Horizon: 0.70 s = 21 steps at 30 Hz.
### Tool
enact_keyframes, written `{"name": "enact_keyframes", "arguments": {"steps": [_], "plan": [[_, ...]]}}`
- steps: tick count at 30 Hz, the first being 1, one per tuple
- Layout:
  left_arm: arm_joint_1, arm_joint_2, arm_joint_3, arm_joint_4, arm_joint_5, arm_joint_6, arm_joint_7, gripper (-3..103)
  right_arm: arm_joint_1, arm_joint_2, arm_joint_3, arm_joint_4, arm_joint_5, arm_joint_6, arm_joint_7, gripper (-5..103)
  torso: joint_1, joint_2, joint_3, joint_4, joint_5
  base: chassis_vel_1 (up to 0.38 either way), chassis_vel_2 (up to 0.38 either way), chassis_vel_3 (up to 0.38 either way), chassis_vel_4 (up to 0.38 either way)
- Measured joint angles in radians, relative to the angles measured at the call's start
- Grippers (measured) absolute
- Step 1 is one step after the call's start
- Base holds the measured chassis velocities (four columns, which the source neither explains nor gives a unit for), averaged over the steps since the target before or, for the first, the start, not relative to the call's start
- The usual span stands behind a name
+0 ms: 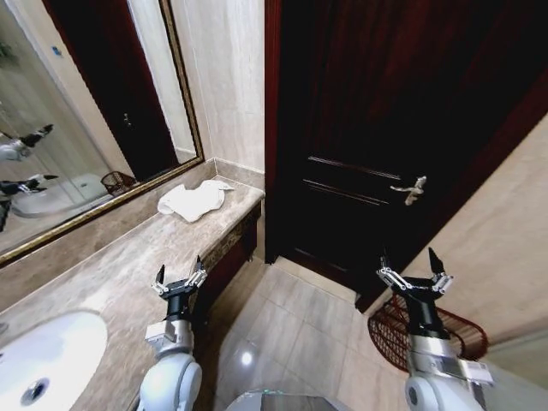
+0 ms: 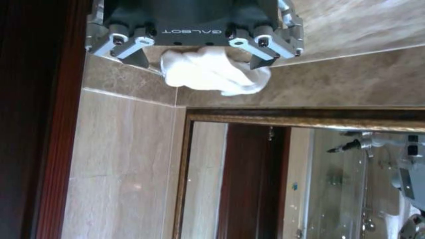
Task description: Discard the used towel into the hamper.
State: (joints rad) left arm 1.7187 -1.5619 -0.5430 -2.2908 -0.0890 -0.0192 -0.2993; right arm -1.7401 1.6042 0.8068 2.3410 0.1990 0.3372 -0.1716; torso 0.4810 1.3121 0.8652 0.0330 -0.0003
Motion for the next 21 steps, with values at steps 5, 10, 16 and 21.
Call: {"name": "enact_keyframes", "arguments": {"steps": [5, 10, 16, 21], "plan": [[-0.01, 0.007, -0.004, 0.009, -0.005, 0.002, 0.0, 100, 0.002, 0.001, -0.004, -0.002, 0.006, 0.026, -0.003, 100, 0.0, 0.0, 0.0, -0.0004, -0.0009, -0.244, 0.233, 0.241, -0.233], [-0.029, 0.026, -0.029, 0.021, -0.025, 0.017, 0.0, 100, 0.012, 0.001, -0.01, -0.018, 0.013, 0.085, 0.002, 100, 0.001, 0.0, 0.0, -0.0001, -0.0008, -0.231, 0.22, 0.222, -0.225], [-0.078, 0.052, -0.095, 0.037, -0.092, 0.062, -0.001, 100, 0.003, 0.001, -0.007, -0.034, 0.026, 0.113, -0.051, 100, 0.001, -0.001, 0.0, -0.0003, 0.0001, -0.096, 0.079, 0.056, -0.027], [-0.128, 0.11, -0.139, 0.075, -0.139, 0.097, 0.002, 100, 0.005, 0.003, -0.008, -0.044, 0.024, 0.121, -0.062, 100, -0.001, 0.0, 0.0, 0.0002, 0.0001, 0.058, -0.03, -0.051, 0.026]]}}
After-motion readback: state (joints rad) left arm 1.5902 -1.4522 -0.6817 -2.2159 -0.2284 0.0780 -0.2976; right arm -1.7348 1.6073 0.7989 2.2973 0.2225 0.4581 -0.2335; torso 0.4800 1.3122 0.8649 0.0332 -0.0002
